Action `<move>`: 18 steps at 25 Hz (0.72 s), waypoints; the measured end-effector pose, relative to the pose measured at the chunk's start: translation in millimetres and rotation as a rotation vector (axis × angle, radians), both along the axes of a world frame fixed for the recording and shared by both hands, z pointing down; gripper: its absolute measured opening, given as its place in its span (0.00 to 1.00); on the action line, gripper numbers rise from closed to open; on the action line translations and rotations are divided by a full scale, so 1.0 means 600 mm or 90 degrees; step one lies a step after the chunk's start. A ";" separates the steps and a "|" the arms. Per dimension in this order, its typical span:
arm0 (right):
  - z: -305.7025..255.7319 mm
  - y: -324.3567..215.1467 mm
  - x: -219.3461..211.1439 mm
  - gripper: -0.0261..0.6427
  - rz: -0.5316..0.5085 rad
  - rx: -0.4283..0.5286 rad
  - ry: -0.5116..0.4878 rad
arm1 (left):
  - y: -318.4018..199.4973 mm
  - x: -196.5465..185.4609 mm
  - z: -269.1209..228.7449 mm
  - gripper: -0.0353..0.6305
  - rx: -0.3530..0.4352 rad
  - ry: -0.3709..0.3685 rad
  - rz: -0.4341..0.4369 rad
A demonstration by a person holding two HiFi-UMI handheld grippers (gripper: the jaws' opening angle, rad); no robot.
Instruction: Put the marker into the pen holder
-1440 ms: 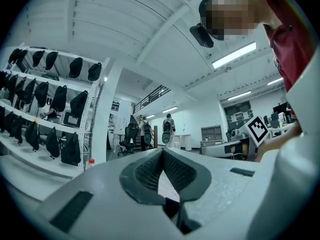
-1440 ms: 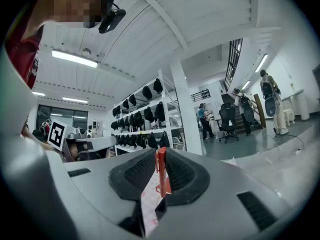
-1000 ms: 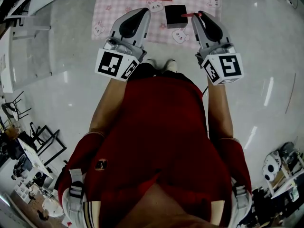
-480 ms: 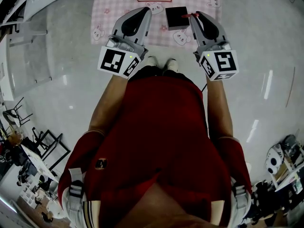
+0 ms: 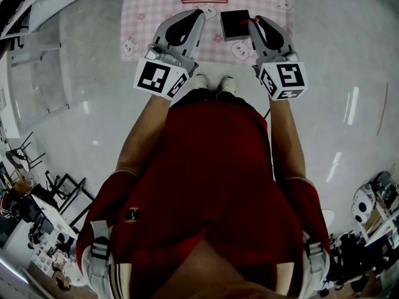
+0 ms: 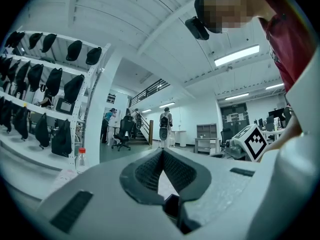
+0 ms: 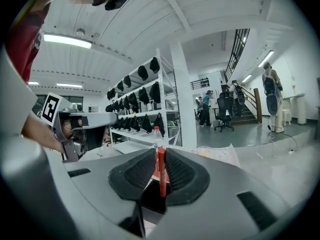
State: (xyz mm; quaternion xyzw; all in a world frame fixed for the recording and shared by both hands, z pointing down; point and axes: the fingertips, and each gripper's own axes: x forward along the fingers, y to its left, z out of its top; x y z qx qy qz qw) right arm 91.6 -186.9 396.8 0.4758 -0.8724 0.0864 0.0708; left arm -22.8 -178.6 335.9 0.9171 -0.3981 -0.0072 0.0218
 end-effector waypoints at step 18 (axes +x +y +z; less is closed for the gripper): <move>0.098 -0.038 -0.005 0.13 0.007 -0.055 0.035 | -0.033 0.021 0.022 0.06 -0.019 -0.012 0.036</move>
